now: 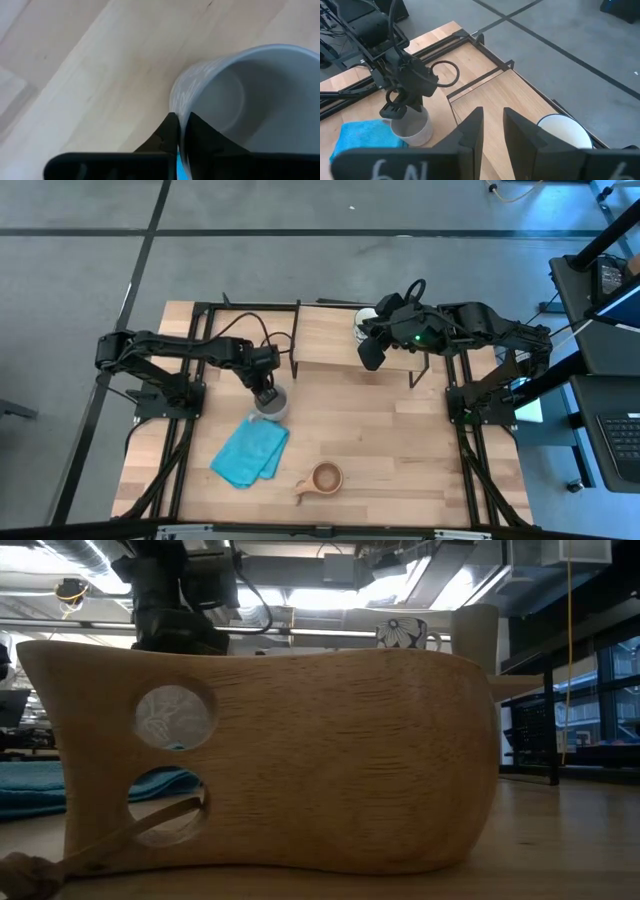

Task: Stack small to large cups/mugs on shelf
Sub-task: Put the gray mug on the shelf

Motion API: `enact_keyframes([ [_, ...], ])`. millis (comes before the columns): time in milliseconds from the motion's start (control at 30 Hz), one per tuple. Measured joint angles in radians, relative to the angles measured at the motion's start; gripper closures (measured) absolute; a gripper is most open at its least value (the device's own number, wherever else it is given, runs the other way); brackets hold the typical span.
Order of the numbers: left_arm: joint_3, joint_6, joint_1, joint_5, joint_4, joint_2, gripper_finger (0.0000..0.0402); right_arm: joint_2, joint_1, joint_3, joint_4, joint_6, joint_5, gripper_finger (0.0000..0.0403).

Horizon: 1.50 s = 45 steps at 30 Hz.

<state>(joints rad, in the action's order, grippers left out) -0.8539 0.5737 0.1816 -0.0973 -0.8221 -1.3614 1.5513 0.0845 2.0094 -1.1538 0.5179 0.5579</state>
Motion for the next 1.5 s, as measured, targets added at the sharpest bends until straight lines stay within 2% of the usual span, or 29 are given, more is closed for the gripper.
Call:
enact_keyframes([
  [200,-0.002,0.139,-0.007,0.042,-0.028,0.005,0.0389,0.0,-0.001,0.0,0.0,-0.002,0.0,0.0327],
  [400,0.003,0.305,-0.005,0.155,-0.043,0.025,0.0389,0.0,-0.001,0.0,0.0,-0.002,0.0,0.0327],
  [533,0.004,0.363,0.003,0.172,-0.086,0.046,0.0387,0.0,-0.001,0.0,0.0,-0.003,0.015,0.0327],
  [867,0.004,0.416,-0.004,0.139,-0.102,0.06,0.038,0.0,-0.003,0.0,0.0,-0.006,0.024,0.0327],
  [1200,0.001,0.439,-0.026,0.136,-0.09,0.064,0.0337,-0.001,-0.01,0.0,0.0,-0.006,0.026,0.0327],
  [1500,-0.068,0.351,-0.027,0.169,-0.09,0.157,0.0329,-0.001,-0.031,0.0,-0.001,-0.009,0.026,0.0327],
])
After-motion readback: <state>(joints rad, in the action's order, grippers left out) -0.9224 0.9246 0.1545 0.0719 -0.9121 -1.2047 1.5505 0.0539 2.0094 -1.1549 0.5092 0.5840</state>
